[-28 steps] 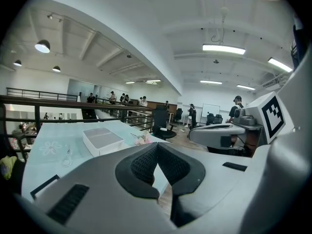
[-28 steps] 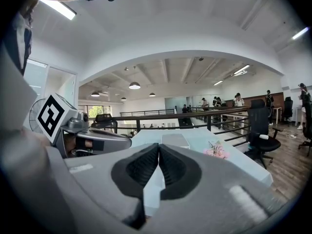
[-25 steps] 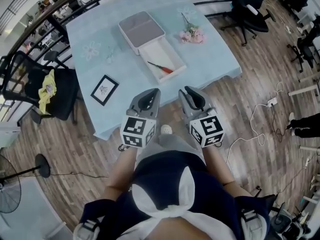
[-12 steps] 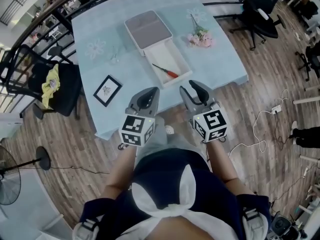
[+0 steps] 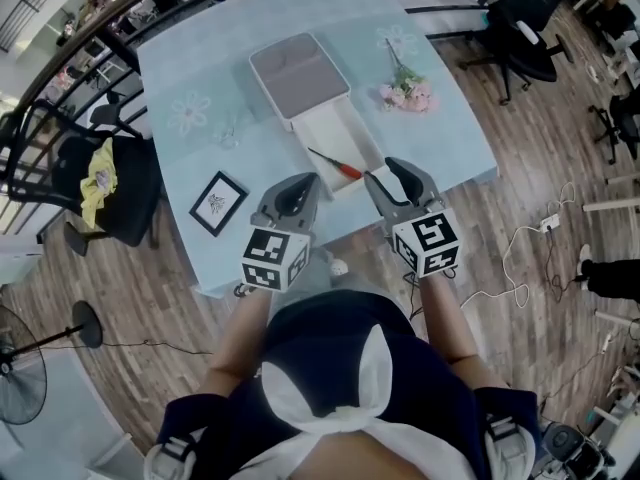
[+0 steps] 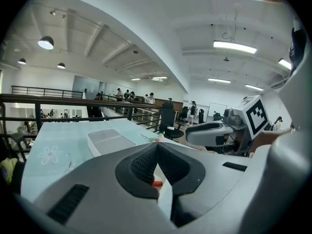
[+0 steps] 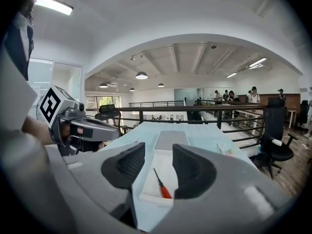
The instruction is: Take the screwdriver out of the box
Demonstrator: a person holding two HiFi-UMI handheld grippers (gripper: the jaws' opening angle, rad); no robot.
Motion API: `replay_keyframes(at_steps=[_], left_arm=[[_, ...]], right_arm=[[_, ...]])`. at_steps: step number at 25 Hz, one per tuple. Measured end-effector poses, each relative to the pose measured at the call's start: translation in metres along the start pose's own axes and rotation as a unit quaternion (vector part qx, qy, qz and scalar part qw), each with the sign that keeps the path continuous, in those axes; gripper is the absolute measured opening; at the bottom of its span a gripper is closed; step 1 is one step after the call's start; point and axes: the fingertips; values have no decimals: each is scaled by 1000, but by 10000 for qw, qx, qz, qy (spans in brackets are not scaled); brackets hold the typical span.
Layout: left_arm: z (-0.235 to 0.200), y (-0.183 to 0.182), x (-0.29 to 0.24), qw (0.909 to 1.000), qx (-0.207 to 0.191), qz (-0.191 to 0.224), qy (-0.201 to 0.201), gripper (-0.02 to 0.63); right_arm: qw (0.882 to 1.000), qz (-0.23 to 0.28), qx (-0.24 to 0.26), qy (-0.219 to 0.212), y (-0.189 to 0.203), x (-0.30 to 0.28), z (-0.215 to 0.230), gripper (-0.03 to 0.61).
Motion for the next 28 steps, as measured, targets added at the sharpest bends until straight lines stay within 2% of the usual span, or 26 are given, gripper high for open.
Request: replay_keyframes(at_steps=[6, 16, 23, 28], left_arm=[[-23, -16, -22, 10000, 36, -53, 49, 17], [-53, -17, -43, 9996, 154, -212, 70, 17], [-67, -16, -54, 9992, 256, -289, 95, 17], [-79, -13, -61, 9988, 312, -362, 50, 17]], right_arm=[[9994, -246, -15, -235, 1, -33, 10, 176], [9948, -606, -22, -813, 22, -74, 6, 176], [9884, -965, 173, -1161, 40, -96, -1, 176], [9794, -1394, 462, -1389, 58, -109, -2, 176]])
Point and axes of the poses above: the fingertips, and each gripper's own axes: x backward along the fingers, z to its right, y out of its underside, and after that the axes turned 12 degrees about x, right-handed
